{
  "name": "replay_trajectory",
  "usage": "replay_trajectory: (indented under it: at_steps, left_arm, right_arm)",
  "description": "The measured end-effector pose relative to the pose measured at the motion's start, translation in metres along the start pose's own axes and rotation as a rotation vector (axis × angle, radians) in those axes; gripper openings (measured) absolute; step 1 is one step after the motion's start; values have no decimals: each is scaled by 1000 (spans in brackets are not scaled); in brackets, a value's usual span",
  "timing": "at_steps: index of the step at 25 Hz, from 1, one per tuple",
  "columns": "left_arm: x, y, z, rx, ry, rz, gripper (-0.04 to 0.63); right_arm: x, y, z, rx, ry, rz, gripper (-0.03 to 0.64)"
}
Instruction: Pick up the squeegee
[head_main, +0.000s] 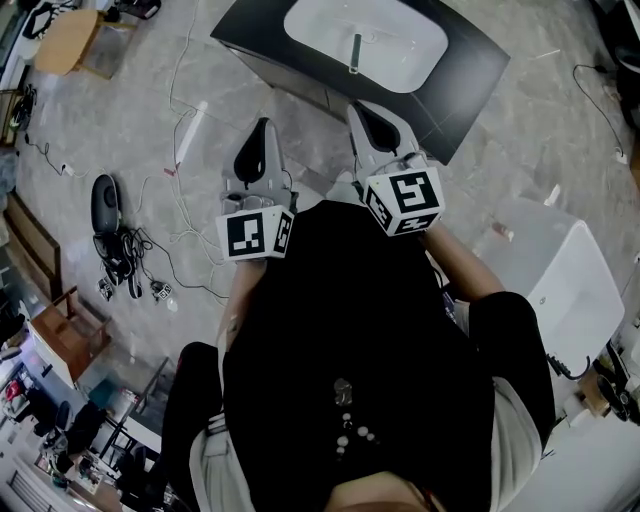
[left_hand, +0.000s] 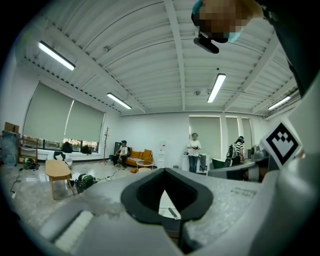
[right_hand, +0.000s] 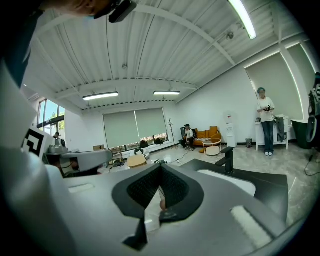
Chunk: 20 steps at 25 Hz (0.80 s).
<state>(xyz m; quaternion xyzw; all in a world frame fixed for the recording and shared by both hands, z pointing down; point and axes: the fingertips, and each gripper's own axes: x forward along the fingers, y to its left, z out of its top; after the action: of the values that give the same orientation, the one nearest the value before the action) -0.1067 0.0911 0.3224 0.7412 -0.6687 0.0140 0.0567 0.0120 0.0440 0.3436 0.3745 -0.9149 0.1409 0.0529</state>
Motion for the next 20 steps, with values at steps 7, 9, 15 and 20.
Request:
replay_trajectory:
  at_steps: [7,9,15,20]
  left_arm:
    - [29,-9,0,-6,-2,-24,2]
    - [35,-8,-3,-15,1,-37,2]
    - [69,-9,0,-28,-26,-92,2]
    - [111,-16,4,-28,-31,-155,2]
  right_arm:
    - [5,-34,-4,36,17,-50,2]
    - [7,-37,-3,33,16,-66,2]
    - [9,-64,4,27,-7,-137,2]
    - [22,-97,10,50,0,-205,3]
